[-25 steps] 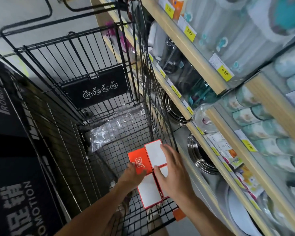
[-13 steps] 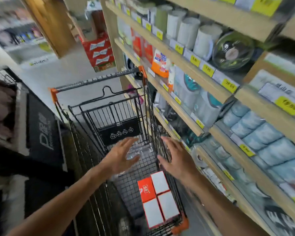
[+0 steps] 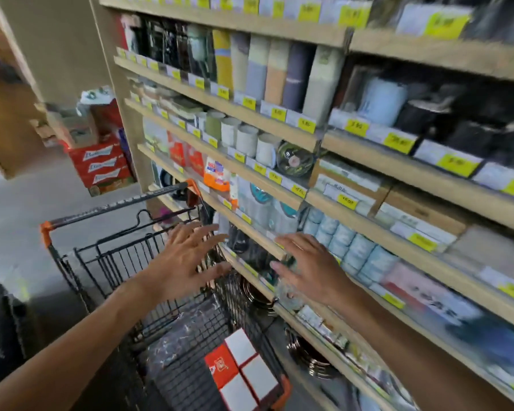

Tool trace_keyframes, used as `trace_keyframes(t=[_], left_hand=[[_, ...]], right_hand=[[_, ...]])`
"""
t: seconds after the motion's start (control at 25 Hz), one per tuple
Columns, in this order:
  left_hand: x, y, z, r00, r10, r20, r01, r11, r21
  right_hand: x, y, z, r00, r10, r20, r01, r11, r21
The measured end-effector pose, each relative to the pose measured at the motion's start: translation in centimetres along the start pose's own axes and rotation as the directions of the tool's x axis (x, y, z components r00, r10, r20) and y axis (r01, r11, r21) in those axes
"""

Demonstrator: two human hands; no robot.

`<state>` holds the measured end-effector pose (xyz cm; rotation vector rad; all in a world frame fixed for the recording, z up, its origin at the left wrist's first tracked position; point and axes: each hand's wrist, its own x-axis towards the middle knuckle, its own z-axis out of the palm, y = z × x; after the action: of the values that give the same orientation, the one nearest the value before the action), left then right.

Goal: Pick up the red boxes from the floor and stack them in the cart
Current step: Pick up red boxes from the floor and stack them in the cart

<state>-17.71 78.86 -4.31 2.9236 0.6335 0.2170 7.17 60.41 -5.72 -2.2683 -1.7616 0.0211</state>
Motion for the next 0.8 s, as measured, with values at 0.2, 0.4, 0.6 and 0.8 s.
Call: trace_keyframes(t=[0.2, 0.4, 0.6, 0.8], left_hand=[[1.1, 5.3, -1.0, 0.968, 0.249, -0.04, -0.252, 0.961, -0.112], [4.1, 16.6, -1.3, 0.887, 0.458, -0.054, -0.461, 0.877, -0.139], [5.5, 31.7, 0.3, 0.759, 0.651, -0.025, -0.647, 0.748, -0.148], [5.2, 49.4, 3.8, 0.589, 0.808, 0.023, -0.789, 0.581, -0.199]], right_hand=[[-8.9, -0.3, -4.1, 0.979, 0.203, -0.024, -0.204, 0.977, -0.065], [-19.5, 2.8, -8.7, 0.912, 0.387, -0.133, -0.4, 0.913, -0.086], [-33.2, 7.8, -13.0, 0.817, 0.515, -0.258, -0.549, 0.832, -0.078], [-49.8, 12.2, -16.8, 0.648, 0.7, -0.3, -0.737, 0.676, -0.013]])
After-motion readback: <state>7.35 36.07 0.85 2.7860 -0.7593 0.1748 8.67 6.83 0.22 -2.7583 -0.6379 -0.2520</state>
